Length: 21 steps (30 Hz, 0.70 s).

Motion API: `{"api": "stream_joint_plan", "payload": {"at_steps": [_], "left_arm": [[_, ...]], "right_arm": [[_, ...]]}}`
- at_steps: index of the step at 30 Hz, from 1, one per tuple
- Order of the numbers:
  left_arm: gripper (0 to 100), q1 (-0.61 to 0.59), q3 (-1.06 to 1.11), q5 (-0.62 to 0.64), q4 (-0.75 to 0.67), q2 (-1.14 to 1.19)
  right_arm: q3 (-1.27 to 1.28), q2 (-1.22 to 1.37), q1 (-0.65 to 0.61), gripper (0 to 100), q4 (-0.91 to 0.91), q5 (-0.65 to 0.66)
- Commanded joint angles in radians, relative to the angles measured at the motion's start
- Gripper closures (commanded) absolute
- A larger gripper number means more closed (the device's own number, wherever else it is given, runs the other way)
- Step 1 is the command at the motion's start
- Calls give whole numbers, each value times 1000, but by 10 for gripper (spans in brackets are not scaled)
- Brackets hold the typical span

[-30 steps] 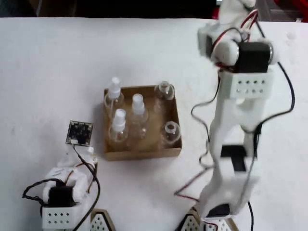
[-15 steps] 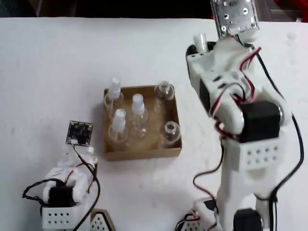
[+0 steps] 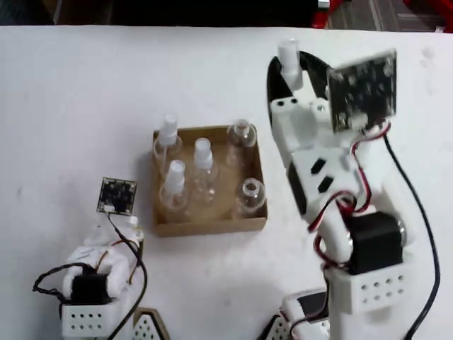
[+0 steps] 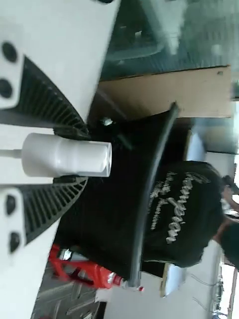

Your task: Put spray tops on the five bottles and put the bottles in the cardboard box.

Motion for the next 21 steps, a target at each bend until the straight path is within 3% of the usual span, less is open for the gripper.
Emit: {"api": "stream_joint_plan", "payload": {"at_steps": [1, 11, 16, 21], "left_arm": [[950, 13, 2, -5, 5, -8], [950, 13, 2, -5, 5, -8], [950, 13, 2, -5, 5, -8], [950, 12, 2, -5, 5, -8]], "right_arm": [[124, -68, -12, 982, -239, -167], [157, 81, -10, 982, -595, -307], [180, 191, -10, 982, -645, -311], [330, 84, -10, 982, -783, -391]]}}
